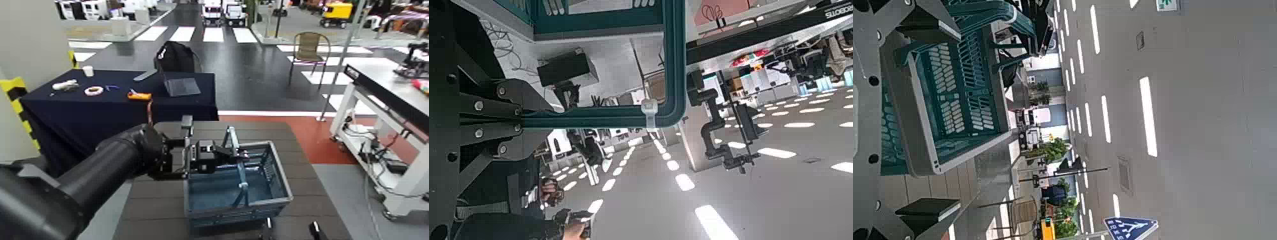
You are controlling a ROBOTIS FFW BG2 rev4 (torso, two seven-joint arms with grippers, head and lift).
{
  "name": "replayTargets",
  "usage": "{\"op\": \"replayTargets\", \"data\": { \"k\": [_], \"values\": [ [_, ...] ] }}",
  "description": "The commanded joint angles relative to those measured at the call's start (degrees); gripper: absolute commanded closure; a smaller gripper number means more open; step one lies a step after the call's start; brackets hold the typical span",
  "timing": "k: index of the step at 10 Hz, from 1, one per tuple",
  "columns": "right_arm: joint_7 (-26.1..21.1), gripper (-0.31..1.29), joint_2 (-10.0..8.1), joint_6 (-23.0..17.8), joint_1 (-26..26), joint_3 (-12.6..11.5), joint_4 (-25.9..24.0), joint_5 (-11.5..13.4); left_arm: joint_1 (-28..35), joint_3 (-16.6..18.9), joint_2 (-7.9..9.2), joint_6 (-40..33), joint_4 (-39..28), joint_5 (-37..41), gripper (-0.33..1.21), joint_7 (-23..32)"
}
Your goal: Place the crate on the table.
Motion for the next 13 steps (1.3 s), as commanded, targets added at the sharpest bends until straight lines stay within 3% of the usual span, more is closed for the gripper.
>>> {"op": "replayTargets", "data": {
  "k": [1,6,8,11,13],
  "values": [
    [0.0,0.13,0.01,-0.1,-0.1,0.1,0.1,0.0,0.5,0.1,-0.38,-0.3,0.4,0.2,1.09,0.0],
    [0.0,0.13,0.01,-1.1,-0.3,0.2,0.6,-0.2,0.5,0.0,-0.55,-3.5,1.1,0.3,0.86,1.0],
    [0.0,0.13,-0.08,-1.4,-0.3,0.1,0.6,-0.2,0.5,-0.4,-0.55,-6.4,1.8,0.3,0.55,3.5],
    [0.1,0.13,0.01,-1.9,-0.1,0.1,0.8,-0.8,1.2,-5.0,-0.64,-13.8,2.7,0.2,0.06,7.5],
    [0.1,0.13,0.01,-1.9,0.2,0.0,0.5,-0.8,1.7,-4.8,-0.47,-18.0,2.7,-1.4,0.06,8.5]
  ]
}}
